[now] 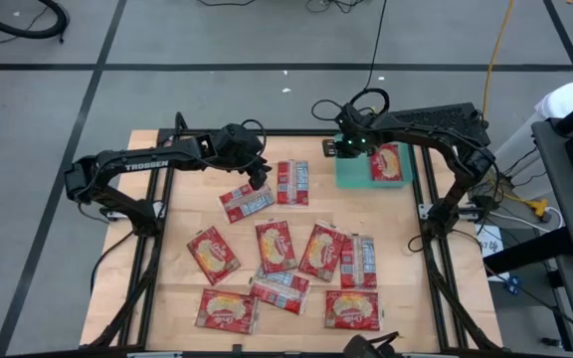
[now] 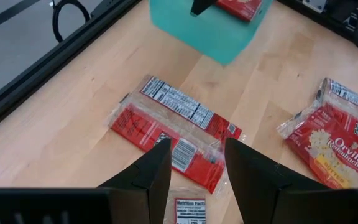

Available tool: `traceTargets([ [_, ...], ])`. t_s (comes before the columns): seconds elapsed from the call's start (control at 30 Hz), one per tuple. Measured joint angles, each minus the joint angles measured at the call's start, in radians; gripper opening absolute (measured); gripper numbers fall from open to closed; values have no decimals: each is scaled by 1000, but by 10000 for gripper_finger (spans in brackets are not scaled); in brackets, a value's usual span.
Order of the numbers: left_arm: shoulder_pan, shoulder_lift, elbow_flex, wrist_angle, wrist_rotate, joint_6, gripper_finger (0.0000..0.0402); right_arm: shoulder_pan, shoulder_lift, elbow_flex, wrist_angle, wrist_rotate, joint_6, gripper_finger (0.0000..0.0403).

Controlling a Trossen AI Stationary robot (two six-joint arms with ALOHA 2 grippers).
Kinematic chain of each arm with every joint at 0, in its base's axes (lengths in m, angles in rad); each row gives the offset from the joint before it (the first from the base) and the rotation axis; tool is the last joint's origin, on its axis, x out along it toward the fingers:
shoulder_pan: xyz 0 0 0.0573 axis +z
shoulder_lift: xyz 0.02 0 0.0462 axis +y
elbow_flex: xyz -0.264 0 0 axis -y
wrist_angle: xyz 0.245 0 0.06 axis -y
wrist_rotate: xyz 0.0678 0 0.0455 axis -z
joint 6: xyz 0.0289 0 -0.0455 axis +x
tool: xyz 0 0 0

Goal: Sort popcorn bags into baskets
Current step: Adjust the light blue bin, then put the red popcorn bag into the light blue bin

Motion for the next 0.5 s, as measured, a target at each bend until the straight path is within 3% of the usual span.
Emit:
traceTargets([
  [0.23, 0, 0, 0, -2, 0, -23, 152, 10, -13, 0, -20, -2, -3, 0],
  [0.5, 4, 0, -8, -49, -1, -186, 153, -4, -163, 0, -139, 0, -56, 0],
])
